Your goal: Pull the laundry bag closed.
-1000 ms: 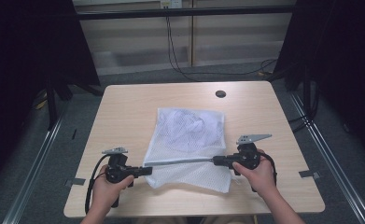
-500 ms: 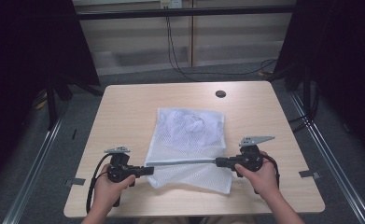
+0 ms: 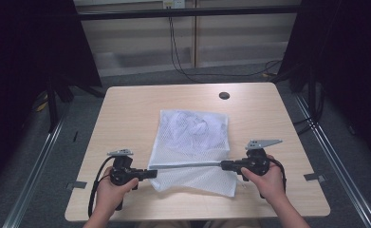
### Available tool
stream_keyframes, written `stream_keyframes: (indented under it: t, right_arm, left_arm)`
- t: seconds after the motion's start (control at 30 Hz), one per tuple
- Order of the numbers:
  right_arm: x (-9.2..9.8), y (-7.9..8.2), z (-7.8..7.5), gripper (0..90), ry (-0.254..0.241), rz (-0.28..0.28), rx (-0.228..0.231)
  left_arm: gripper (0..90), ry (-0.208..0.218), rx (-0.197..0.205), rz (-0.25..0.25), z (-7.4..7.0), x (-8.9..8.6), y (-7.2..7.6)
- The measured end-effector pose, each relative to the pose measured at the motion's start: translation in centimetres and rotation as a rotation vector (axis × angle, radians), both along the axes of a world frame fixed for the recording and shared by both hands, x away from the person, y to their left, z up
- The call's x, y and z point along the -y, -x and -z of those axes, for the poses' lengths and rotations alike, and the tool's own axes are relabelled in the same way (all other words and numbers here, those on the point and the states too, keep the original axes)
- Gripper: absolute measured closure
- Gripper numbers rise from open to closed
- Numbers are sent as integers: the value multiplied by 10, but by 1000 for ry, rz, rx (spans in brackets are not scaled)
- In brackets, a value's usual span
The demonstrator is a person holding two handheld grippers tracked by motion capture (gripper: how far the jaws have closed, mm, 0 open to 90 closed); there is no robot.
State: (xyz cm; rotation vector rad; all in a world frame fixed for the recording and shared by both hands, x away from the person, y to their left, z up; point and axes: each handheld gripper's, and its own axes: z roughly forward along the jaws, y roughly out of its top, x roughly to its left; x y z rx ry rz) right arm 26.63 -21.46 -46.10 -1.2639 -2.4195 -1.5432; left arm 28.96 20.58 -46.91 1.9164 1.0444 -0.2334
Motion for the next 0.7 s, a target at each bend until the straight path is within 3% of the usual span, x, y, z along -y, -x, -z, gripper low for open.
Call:
stream_keyframes:
  t: [0.7]
  right_arm:
    - [11, 2, -1, 871, 7, 14, 5]
  left_arm:
    - [874, -11, 0, 1, 0, -1, 0]
